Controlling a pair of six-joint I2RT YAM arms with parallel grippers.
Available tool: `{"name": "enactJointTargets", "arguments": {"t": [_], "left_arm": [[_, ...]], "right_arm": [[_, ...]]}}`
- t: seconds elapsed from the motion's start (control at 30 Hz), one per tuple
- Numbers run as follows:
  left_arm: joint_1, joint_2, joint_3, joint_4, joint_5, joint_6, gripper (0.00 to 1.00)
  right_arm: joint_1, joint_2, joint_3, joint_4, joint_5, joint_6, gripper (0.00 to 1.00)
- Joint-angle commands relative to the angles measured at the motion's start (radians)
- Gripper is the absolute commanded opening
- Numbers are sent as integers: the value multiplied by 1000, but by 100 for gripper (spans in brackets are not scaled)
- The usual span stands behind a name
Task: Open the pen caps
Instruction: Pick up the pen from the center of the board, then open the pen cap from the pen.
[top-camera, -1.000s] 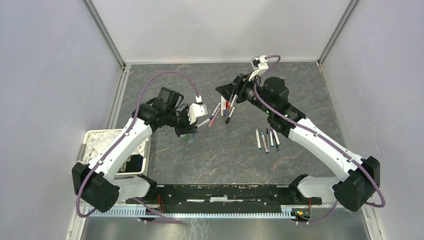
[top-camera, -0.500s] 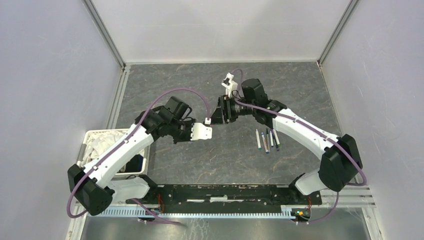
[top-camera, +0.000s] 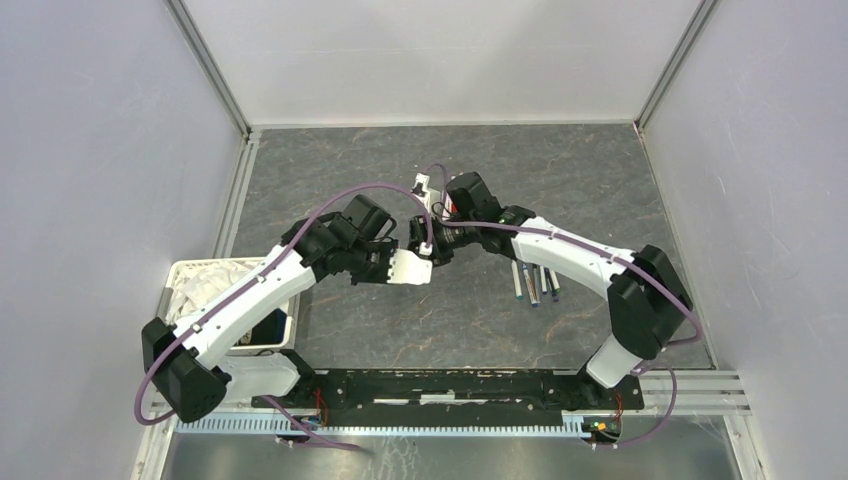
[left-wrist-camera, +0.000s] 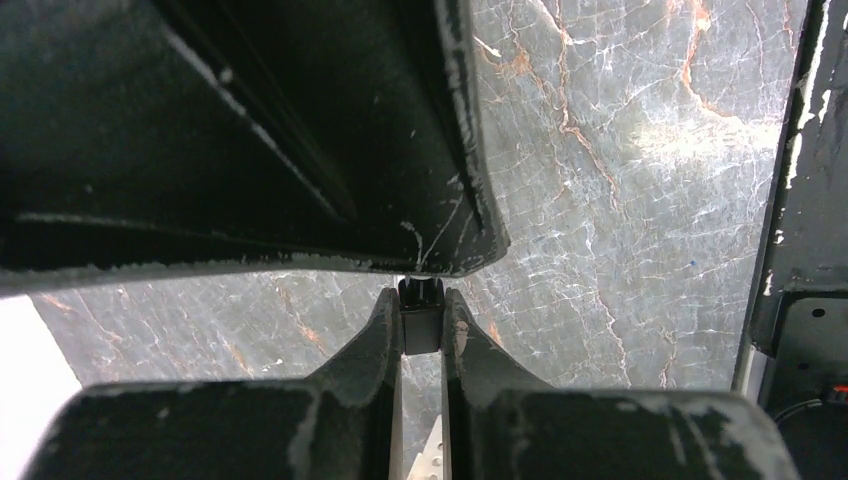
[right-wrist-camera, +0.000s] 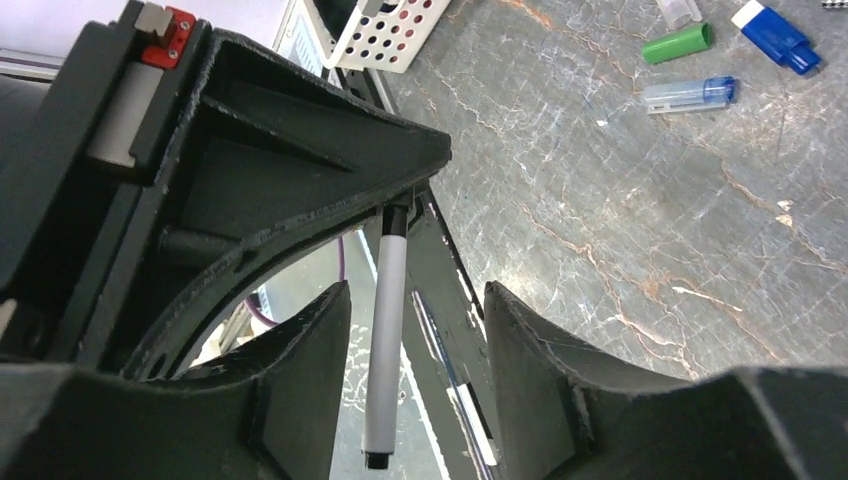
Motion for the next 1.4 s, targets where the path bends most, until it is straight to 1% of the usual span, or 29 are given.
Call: {"name": "enactJointTargets", "arguments": {"t": [0.0, 0.27, 0.37, 0.4, 0.47, 0.5, 0.53, 0.67, 0.73, 0.8, 0.87, 0.93, 0.97, 1.03, 1.1, 1.17, 1.27, 1.37], "left_arm": [[-24, 4, 28, 1, -31, 74, 2], [-47, 8, 27, -3, -70, 99, 2], [-47, 7, 26, 0, -88, 109, 2], [-47, 9, 24, 2, -95, 113, 2], [-47, 7, 19, 7, -107, 121, 2], [-47, 7, 19, 6, -111, 123, 2], [-48, 8, 18, 6, -112, 126, 2], [-47, 4, 4, 7, -149, 155, 2], [-45, -1, -27, 21, -207, 187, 2], [-21, -11, -80, 46, -283, 246, 2], [67, -14, -136, 83, -314, 353, 2], [184, -3, -143, 115, -311, 434, 2], [245, 8, -132, 123, -305, 457, 2], [304, 35, -97, 130, -294, 472, 2], [316, 56, -66, 132, -267, 446, 2], [310, 68, -37, 132, -188, 372, 2], [289, 105, 7, 123, -30, 183, 2], [260, 159, 11, 145, 72, -14, 3]], "right_arm": [[18, 27, 67, 40, -37, -11, 55], [41, 68, 78, 34, -75, -28, 42], [42, 61, 66, 16, -80, -43, 34], [41, 58, 62, 8, -78, -48, 30], [39, 56, 60, -3, -73, -55, 17], [38, 55, 59, -9, -67, -57, 7], [34, 54, 58, -13, -61, -58, 0], [16, 46, 26, -2, -64, -47, 0], [7, 30, 2, -26, -69, -69, 0], [-10, -12, -55, -56, -70, -101, 0], [-35, -84, -173, -57, -65, -114, 0], [-61, -171, -314, -59, -65, -126, 0], [-74, -204, -366, -68, -67, -134, 0], [-96, -278, -471, -74, -67, -135, 0], [-109, -339, -517, -89, -53, -141, 0], [-131, -378, -516, -122, -13, -166, 0], [-186, -439, -501, -104, 74, -164, 0], [-229, -476, -460, -123, 252, -178, 0]]}}
